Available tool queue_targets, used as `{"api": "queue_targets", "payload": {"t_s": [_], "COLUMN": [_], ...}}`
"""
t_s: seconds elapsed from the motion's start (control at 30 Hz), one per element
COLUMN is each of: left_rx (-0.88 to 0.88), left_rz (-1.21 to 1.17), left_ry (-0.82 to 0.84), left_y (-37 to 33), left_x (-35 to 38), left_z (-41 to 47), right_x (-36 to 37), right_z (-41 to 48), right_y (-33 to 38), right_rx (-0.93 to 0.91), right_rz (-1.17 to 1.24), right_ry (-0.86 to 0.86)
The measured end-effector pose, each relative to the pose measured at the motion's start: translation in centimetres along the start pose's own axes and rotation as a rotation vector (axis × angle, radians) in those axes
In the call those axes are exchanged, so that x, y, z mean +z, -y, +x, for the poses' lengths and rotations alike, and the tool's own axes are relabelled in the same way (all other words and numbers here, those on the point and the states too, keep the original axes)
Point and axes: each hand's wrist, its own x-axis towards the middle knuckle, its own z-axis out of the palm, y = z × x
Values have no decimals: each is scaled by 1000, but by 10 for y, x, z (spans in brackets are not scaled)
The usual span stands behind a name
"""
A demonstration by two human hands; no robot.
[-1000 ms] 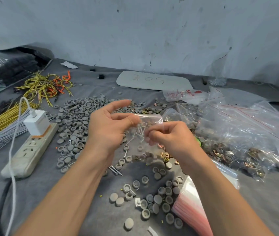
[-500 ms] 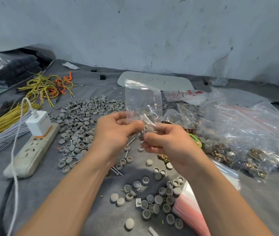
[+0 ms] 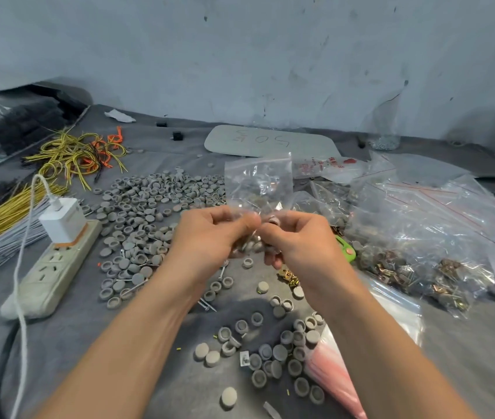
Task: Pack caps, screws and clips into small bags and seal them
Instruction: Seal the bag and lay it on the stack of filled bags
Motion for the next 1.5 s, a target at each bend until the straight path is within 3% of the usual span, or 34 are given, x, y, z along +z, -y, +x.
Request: {"api": "queue_targets", "payload": {"t_s": [0.13, 0.3, 0.43, 0.53, 0.67, 0.83, 0.93, 1.03, 1.17, 1.37, 1.43, 1.5], "left_rx": [-75, 5, -145, -187, -65, -64, -80, -36, -19, -19, -4, 69], "left_rz": [-135, -53, -210, -259, -108, 45, 160, 65, 33, -8, -14, 121], "left_ry": [280, 77, 244, 329, 214, 24, 62, 56, 115, 356, 310, 217], "left_y": [-1, 0, -1, 1, 4, 3, 5, -1, -11, 1, 9, 19], "left_x": [-5, -4, -11, -15, -15, -5, -1, 0, 35, 141, 174, 197], "left_z": [-2, 0, 4, 6, 3, -3, -9, -18, -25, -22, -15, -14], "right_x": [0, -3, -9, -11, -7, -7, -6, -16, -49, -138, -162, -179], "right_z": [-4, -9, -8, -7, -9, -15, -24, -32, -44, -62, -59, -59], "right_y": [0, 3, 2, -3, 1, 7, 9, 16, 29, 30, 23, 9], "right_rx": [-58, 31, 42, 20, 119, 55, 66, 57, 34, 67, 123, 176], "right_rz": [42, 47, -49, -257, 33, -120, -185, -133, -126, 50, -1, -236], "right_ry": [-91, 29, -28, -112, 26, -5, -37, -38, -130, -471, -589, -751]}}
